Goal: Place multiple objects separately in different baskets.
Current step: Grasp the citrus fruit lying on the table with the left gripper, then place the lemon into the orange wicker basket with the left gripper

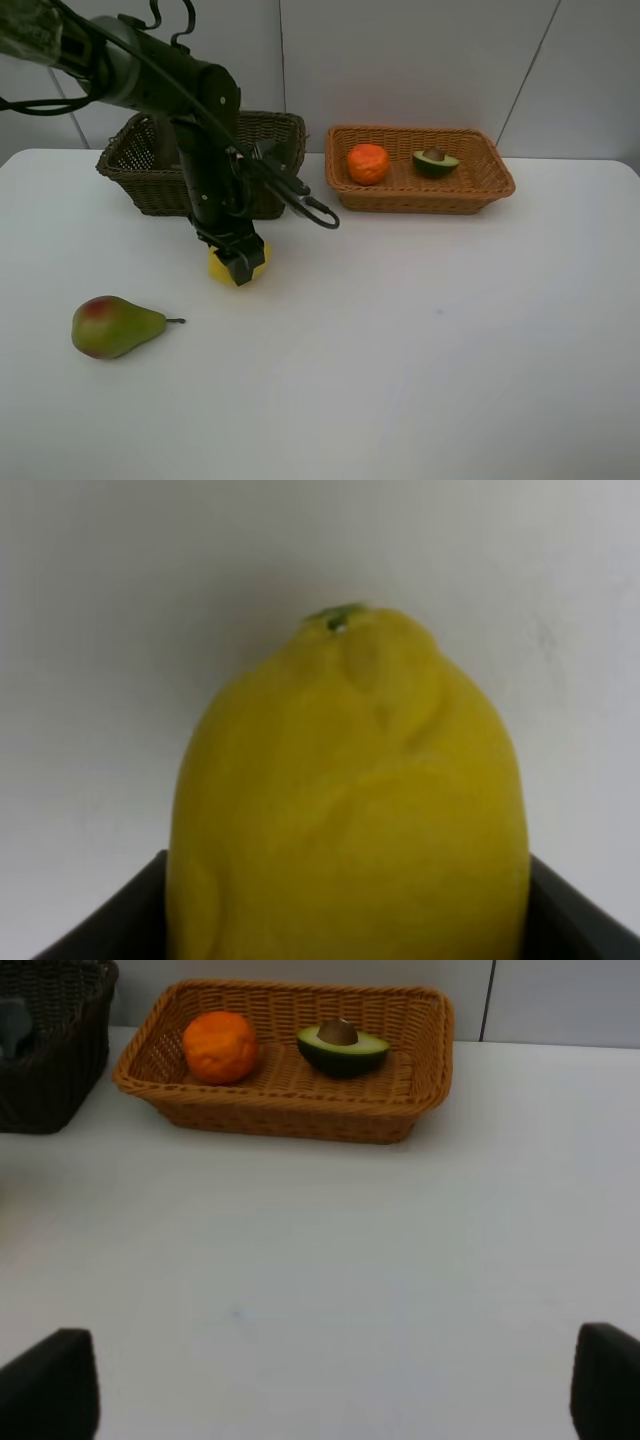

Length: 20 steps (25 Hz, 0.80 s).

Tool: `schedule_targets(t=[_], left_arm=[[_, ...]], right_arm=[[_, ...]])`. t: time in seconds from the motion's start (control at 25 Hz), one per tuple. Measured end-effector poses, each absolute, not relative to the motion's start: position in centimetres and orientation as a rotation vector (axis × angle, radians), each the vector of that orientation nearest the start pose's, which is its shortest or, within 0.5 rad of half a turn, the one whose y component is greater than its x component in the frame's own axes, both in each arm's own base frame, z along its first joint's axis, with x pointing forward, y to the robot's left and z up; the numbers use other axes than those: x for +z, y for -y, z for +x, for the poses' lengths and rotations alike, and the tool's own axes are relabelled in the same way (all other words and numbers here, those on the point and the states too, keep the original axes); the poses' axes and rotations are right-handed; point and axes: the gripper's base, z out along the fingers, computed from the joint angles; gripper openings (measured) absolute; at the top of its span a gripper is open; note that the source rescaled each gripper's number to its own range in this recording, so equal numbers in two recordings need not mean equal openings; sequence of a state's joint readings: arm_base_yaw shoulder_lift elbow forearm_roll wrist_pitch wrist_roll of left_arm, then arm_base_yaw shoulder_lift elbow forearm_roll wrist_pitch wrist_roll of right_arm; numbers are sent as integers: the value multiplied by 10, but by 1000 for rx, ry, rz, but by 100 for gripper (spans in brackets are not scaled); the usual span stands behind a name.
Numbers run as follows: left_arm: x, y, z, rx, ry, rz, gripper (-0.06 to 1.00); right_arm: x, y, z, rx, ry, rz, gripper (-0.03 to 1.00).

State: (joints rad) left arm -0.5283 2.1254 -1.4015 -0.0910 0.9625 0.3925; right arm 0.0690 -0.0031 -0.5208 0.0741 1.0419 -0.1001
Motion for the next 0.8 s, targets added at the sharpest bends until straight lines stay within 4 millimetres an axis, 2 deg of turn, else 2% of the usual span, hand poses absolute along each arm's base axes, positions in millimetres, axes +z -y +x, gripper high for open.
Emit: schedule_targets(t=[0.28, 0.4, 0.56, 0.8], left_arm=[[149, 209, 342, -129, -2947, 1384, 77], [166, 217, 350, -176, -2914, 1358, 77], [189, 234, 358, -218, -2821, 1342, 77], [222, 267, 357, -249, -2661, 1373, 77]], right_arm=[[285, -5, -8, 68, -1993, -173, 100], [285, -5, -8, 68, -1993, -173, 100], [285, -5, -8, 68, -1993, -173, 100], [285, -5, -8, 68, -1993, -173, 100]])
